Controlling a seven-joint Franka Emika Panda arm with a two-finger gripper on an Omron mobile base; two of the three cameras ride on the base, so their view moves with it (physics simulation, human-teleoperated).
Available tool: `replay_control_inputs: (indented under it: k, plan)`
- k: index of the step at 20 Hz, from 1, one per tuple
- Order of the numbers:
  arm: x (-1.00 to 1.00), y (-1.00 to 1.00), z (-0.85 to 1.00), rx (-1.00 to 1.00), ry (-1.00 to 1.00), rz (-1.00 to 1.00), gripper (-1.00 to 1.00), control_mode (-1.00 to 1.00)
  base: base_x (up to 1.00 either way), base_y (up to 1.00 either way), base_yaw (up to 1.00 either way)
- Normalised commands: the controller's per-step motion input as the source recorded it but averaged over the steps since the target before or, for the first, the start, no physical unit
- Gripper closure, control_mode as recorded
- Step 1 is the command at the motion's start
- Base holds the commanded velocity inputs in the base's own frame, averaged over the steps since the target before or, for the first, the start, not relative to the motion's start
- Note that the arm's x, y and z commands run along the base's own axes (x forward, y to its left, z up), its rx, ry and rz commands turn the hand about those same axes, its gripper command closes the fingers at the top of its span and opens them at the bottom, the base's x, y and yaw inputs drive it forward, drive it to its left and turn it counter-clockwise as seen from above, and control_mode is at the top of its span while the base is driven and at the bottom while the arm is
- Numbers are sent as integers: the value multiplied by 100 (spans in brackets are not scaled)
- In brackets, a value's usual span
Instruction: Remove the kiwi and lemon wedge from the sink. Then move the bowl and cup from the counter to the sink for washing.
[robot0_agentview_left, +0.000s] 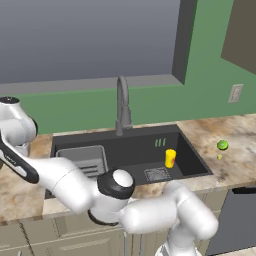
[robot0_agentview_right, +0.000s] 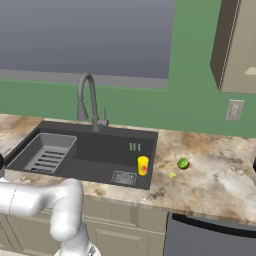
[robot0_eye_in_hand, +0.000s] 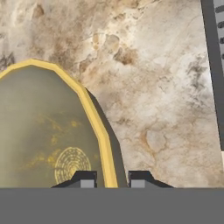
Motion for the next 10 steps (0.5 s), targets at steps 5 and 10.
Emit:
replay_control_inputs:
  k: [5,10]
  plan:
    - [-33,-37,24,17,0,-4,100,-100,0,0,0]
    - [-34,-38,27,15,0,-3,100,-100,0,0,0]
